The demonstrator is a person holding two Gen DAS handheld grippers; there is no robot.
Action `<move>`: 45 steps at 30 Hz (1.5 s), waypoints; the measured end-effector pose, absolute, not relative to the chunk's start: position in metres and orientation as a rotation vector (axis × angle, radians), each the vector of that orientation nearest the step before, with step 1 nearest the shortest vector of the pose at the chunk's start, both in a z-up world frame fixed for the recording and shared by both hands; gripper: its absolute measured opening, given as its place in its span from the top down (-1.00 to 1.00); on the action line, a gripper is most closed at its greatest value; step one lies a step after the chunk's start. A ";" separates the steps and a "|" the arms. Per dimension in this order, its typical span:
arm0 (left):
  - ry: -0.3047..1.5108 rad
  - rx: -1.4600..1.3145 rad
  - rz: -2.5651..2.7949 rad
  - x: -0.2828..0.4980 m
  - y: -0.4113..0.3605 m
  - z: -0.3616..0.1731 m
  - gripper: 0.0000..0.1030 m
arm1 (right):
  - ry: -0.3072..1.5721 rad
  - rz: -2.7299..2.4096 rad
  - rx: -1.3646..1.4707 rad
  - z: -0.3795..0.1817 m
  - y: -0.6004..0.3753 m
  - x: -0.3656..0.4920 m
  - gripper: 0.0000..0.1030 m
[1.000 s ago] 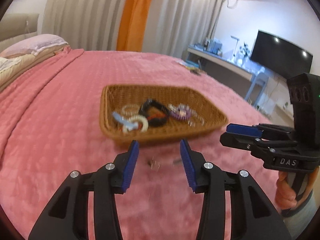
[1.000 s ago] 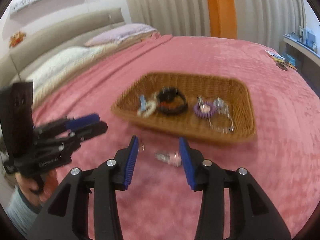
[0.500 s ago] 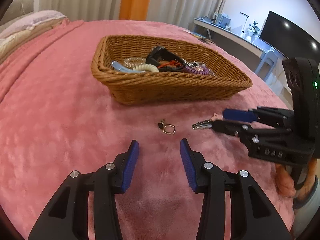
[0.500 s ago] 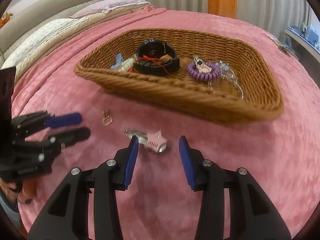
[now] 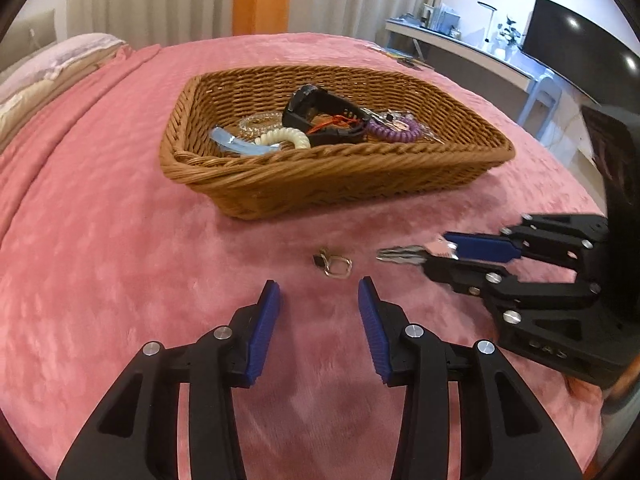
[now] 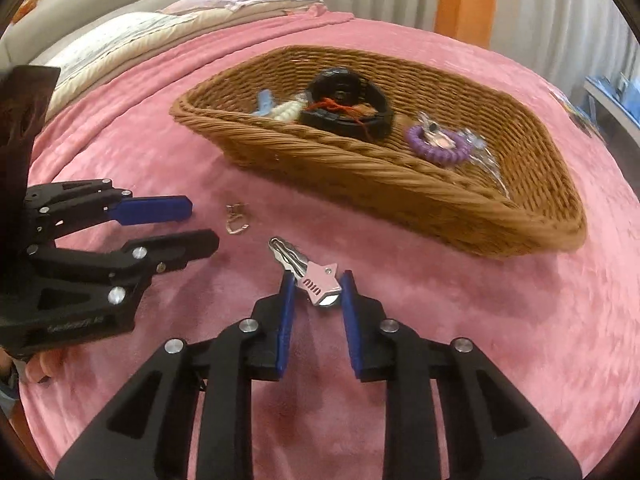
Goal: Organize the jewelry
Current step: 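Grasp the pink star key with the right tool while the left tool grasps the small silver clasp, then drop the star key and silver clasp into the basket, opening both tools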
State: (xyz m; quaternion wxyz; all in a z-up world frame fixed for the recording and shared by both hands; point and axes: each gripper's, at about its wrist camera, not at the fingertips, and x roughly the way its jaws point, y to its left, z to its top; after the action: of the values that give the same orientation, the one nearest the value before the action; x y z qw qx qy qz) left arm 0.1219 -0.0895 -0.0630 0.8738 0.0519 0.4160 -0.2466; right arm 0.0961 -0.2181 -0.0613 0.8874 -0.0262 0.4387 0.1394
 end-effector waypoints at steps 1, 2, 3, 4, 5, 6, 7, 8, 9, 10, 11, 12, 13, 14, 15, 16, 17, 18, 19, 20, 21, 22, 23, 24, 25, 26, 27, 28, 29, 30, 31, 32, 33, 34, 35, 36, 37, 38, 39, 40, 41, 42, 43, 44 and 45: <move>0.873 0.105 -0.510 0.126 -0.091 -0.064 0.24 | 0.919 0.275 -0.035 -0.061 -0.222 0.096 0.60; 0.870 0.108 -0.507 0.127 -0.092 -0.064 0.24 | 0.928 0.253 -0.007 -0.061 -0.230 0.095 0.60; 0.866 0.112 -0.505 0.128 -0.094 -0.063 0.24 | 0.933 0.236 0.009 -0.061 -0.235 0.095 0.60; 0.862 0.123 -0.498 0.131 -0.097 -0.063 0.24 | 0.936 0.212 0.025 -0.061 -0.241 0.094 0.60; 0.863 0.136 -0.490 0.134 -0.100 -0.064 0.25 | 0.938 0.189 0.049 -0.062 -0.248 0.092 0.60; 0.865 0.142 -0.487 0.135 -0.102 -0.065 0.26 | 0.940 0.180 0.067 -0.062 -0.251 0.092 0.60; 0.871 0.150 -0.484 0.139 -0.105 -0.066 0.27 | 0.943 0.170 0.089 -0.063 -0.254 0.091 0.60; 0.871 0.156 -0.482 0.139 -0.106 -0.067 0.33 | 0.944 0.162 0.106 -0.063 -0.257 0.089 0.60; 0.864 0.162 -0.481 0.139 -0.107 -0.066 0.39 | 0.942 0.155 0.117 -0.063 -0.259 0.087 0.60; 0.858 0.170 -0.484 0.137 -0.108 -0.067 0.57 | 0.939 0.153 0.118 -0.063 -0.259 0.086 0.60; 0.853 0.181 -0.483 0.136 -0.109 -0.067 0.68 | 0.935 0.153 0.111 -0.063 -0.257 0.086 0.60; 0.849 0.187 -0.480 0.135 -0.110 -0.067 0.68 | 0.934 0.154 0.107 -0.063 -0.254 0.086 0.60; 0.841 0.195 -0.474 0.134 -0.111 -0.067 0.68 | 0.932 0.153 0.104 -0.064 -0.253 0.085 0.60; 0.834 0.199 -0.472 0.133 -0.111 -0.066 0.69 | 0.931 0.154 0.103 -0.063 -0.252 0.085 0.60; 0.828 0.199 -0.474 0.131 -0.111 -0.066 0.69 | 0.930 0.155 0.103 -0.064 -0.252 0.085 0.60; 0.820 0.196 -0.474 0.130 -0.109 -0.065 0.84 | 0.927 0.157 0.106 -0.064 -0.252 0.083 0.60; 0.813 0.187 -0.477 0.129 -0.108 -0.064 0.83 | 0.925 0.160 0.111 -0.064 -0.254 0.083 0.60; 0.806 0.182 -0.480 0.127 -0.108 -0.063 0.83 | 0.924 0.164 0.116 -0.064 -0.253 0.083 0.60; 0.795 0.174 -0.484 0.124 -0.105 -0.061 0.83 | 0.921 0.169 0.121 -0.063 -0.254 0.083 0.60; 0.785 0.170 -0.485 0.123 -0.104 -0.060 0.83 | 0.917 0.175 0.124 -0.063 -0.255 0.082 0.60; 0.775 0.167 -0.488 0.121 -0.103 -0.059 0.83 | 0.914 0.179 0.124 -0.062 -0.256 0.081 0.60; 0.759 0.163 -0.495 0.118 -0.101 -0.057 0.83 | 0.910 0.183 0.122 -0.062 -0.255 0.081 0.60; 0.744 0.157 -0.501 0.115 -0.100 -0.055 0.83 | 0.906 0.189 0.119 -0.061 -0.254 0.080 0.60; 0.721 0.146 -0.514 0.112 -0.098 -0.051 0.83 | 0.898 0.196 0.112 -0.059 -0.253 0.078 0.60; 0.708 0.135 -0.519 0.109 -0.096 -0.049 0.83 | 0.891 0.199 0.107 -0.058 -0.252 0.077 0.60; 0.700 0.126 -0.524 0.107 -0.095 -0.048 0.83 | 0.881 0.204 0.099 -0.056 -0.251 0.075 0.60; 0.694 0.113 -0.533 0.105 -0.093 -0.046 0.83 | 0.874 0.210 0.097 -0.054 -0.249 0.075 0.60; 0.687 0.094 -0.546 0.102 -0.090 -0.043 0.83 | 0.865 0.218 0.095 -0.052 -0.248 0.073 0.60; 0.681 0.085 -0.552 0.100 -0.089 -0.041 0.83 | 0.857 0.225 0.095 -0.049 -0.248 0.072 0.60; 0.670 0.073 -0.559 0.096 -0.087 -0.038 0.83 | 0.845 0.236 0.097 -0.045 -0.247 0.069 0.60; 0.659 0.053 -0.574 0.091 -0.084 -0.033 0.83 | 0.834 0.248 0.100 -0.040 -0.246 0.067 0.60; 0.651 0.036 -0.585 0.087 -0.082 -0.028 0.83 | 0.815 0.260 0.101 -0.033 -0.245 0.063 0.60; 0.638 0.021 -0.598 0.082 -0.079 -0.020 0.83 | 0.798 0.263 0.100 -0.026 -0.244 0.060 0.60; 0.628 0.017 -0.604 0.079 -0.079 -0.014 0.83 | 0.782 0.263 0.103 -0.020 -0.244 0.058 0.60; 0.612 0.017 -0.611 0.076 -0.078 -0.006 0.83 | 0.768 0.263 0.112 -0.012 -0.245 0.056 0.60; 0.593 0.023 -0.615 0.073 -0.079 0.004 0.83 | 0.751 0.264 0.129 -0.003 -0.247 0.055 0.60; 0.560 0.031 -0.617 0.071 -0.080 0.019 0.83 | 0.736 0.261 0.141 0.005 -0.249 0.054 0.60; 0.538 0.030 -0.619 0.071 -0.080 0.030 0.83 | 0.713 0.251 0.147 0.016 -0.251 0.054 0.60; 0.523 0.027 -0.623 0.072 -0.081 0.038 0.83 | 0.700 0.243 0.147 0.022 -0.252 0.054 0.60; 0.500 0.023 -0.629 0.075 -0.082 0.049 0.83 | 0.686 0.230 0.144 0.031 -0.253 0.056 0.60; 0.481 0.024 -0.629 0.078 -0.083 0.057 0.83 | 0.670 0.208 0.133 0.041 -0.256 0.061 0.60; 0.469 0.026 -0.629 0.082 -0.085 0.063 0.83 | 0.662 0.193 0.127 0.047 -0.257 0.065 0.60; 0.458 0.027 -0.631 0.090 -0.087 0.068 0.83 | 0.654 0.177 0.125 0.054 -0.260 0.072 0.60; 0.451 0.021 -0.634 0.097 -0.089 0.072 0.83 | 0.646 0.162 0.125 0.060 -0.263 0.079 0.60; 0.446 0.003 -0.640 0.109 -0.091 0.076 0.83 | 0.641 0.144 0.124 0.065 -0.266 0.090 0.60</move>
State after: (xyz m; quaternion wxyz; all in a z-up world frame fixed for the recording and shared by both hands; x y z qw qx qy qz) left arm 0.1085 -0.0912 0.0763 0.9248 0.0015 0.2176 -0.3120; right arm 0.0898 -0.2664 0.0652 0.9447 0.0611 0.3144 0.0705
